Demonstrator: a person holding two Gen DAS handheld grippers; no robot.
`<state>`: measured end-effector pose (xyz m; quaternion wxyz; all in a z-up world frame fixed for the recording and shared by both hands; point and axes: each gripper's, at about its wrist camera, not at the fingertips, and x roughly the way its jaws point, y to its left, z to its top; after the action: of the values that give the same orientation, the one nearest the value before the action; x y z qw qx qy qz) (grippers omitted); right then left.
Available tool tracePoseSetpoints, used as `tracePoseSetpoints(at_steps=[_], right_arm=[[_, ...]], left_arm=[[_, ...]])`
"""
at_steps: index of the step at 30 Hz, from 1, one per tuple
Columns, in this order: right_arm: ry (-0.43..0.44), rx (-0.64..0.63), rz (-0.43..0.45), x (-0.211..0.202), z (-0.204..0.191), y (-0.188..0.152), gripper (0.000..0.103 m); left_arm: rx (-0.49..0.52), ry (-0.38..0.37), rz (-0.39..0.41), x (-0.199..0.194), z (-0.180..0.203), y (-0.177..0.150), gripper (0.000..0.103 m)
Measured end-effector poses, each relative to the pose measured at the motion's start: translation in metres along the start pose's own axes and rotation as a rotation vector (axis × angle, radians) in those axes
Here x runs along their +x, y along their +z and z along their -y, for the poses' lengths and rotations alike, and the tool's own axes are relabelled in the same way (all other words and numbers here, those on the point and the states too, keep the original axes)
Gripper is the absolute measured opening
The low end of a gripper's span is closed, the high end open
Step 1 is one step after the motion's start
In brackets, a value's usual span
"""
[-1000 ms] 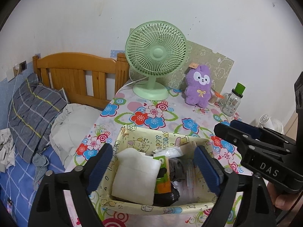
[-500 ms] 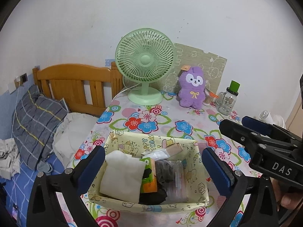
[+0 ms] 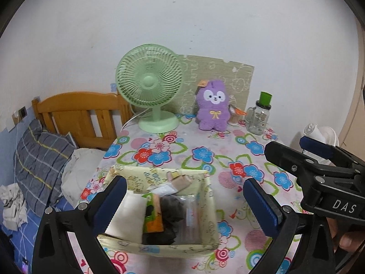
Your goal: Organize soft objects
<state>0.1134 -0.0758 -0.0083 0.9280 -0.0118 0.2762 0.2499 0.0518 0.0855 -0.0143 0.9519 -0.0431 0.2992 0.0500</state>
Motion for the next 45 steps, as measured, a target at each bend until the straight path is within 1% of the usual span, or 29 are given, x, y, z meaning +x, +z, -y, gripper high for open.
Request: tracePoseSetpoints(at_steps=[5,19,26,34,39,45], right_arm=[[-0.02,0.029,0.019,-0.015,0.018,-0.003,0.096],[-0.066,0.066,0.052,-0.043,0.061,-0.012,0.097],[-0.099,0.063,0.061,-0.057,0.082,-0.015,0.097],[-0.15,0.088,0.076,-0.073,0.108,-0.02,0.097],[-0.175,0.108,0.09,-0.083,0.12,-0.023,0.097],[-0.195,0.123,0.096,-0.091,0.13,-0.027,0.097]], left_arm=[[0.037,-0.021,0.004,-0.004,0.021,0.001,0.103],[0.08,-0.048,0.024,-0.007,0.066,0.006,0.103],[0.083,-0.093,0.034,-0.003,0.092,0.007,0.103],[0.129,-0.134,0.037,-0.002,0.125,0.007,0.103],[0.141,-0.125,0.054,-0.006,0.133,0.008,0.103],[0.11,-0.124,0.07,-0.009,0.129,0.011,0.103]])
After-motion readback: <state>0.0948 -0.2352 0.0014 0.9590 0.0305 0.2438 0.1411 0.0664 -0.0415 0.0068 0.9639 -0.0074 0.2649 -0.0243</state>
